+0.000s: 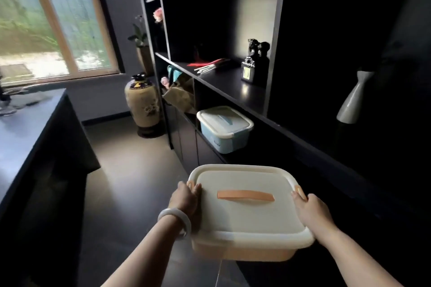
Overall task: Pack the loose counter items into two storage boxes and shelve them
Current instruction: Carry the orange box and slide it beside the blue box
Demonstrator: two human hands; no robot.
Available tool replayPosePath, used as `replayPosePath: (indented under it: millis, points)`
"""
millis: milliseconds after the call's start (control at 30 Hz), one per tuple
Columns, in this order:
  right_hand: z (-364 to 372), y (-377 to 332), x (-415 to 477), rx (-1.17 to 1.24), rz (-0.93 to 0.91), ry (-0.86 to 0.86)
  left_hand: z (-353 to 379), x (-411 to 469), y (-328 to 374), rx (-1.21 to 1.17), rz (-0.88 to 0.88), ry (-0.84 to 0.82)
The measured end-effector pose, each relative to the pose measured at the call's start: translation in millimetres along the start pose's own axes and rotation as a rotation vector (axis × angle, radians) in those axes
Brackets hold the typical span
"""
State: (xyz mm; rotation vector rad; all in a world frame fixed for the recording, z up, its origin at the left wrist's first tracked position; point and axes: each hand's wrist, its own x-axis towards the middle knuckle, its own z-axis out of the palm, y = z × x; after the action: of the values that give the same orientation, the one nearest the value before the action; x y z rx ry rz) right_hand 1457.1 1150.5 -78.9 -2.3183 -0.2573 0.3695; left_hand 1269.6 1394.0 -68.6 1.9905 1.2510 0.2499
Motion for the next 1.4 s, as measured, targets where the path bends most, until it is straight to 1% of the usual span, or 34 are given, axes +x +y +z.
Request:
replayPosePath:
  millis: [133, 233, 333, 433, 500, 600, 700, 767, 833, 933, 1133, 1267, 1400]
  points:
    - [20.8, -18.8, 41.2, 0.009, 0.158, 0.128, 7.9, 88.1, 32.4, -0.035, 0.094, -0.119]
    - [34.9, -31.2, 57.4, 0.012, 0.28, 0.206, 13.0, 145.2, 55.7, 0.071, 0.224, -0.203]
    - [43.2, -41.2, 66.7, 0.032, 0.392, 0.279, 22.0, 187.6, 81.4, 0.086, 0.3, -0.283]
    - [45.7, -50.6, 77.3, 0.055, 0.515, 0.321, 37.3, 221.1, 105.4, 0.152, 0.41, -0.363]
    - [44.9, -53.7, 85.8, 0.031, 0.557, 0.306, 51.6, 241.6, 122.1, 0.128, 0.422, -0.439]
    - [44.4, -47.0, 106.3, 0.144, 0.531, 0.335, 78.2, 267.3, 137.0, 0.127, 0.458, -0.488]
    - [52.1, -33.8, 127.7, 0.245, 0.579, 0.381, 97.4, 289.3, 142.3, 0.129, 0.493, -0.517]
    - [57.5, -38.9, 135.5, 0.291, 0.632, 0.401, 110.3, 303.6, 147.0, 0.144, 0.508, -0.535]
    - [58.6, -46.2, 141.3, 0.256, 0.72, 0.405, 119.7, 315.1, 155.7, 0.164, 0.533, -0.542]
    - [62.3, -45.2, 149.4, 0.242, 0.768, 0.429, 128.0, 322.9, 165.8, 0.19, 0.565, -0.553]
    - [73.5, -42.9, 149.5, 0.232, 0.705, 0.501, 145.1, 343.6, 170.5, 0.204, 0.611, -0.613]
    - [85.2, -44.4, 145.2, 0.222, 0.739, 0.566, 151.9, 352.7, 178.2, 0.233, 0.624, -0.691]
    - [90.2, -49.7, 146.7, 0.139, 0.788, 0.57, 163.6, 362.3, 181.3, 0.201, 0.653, -0.77]
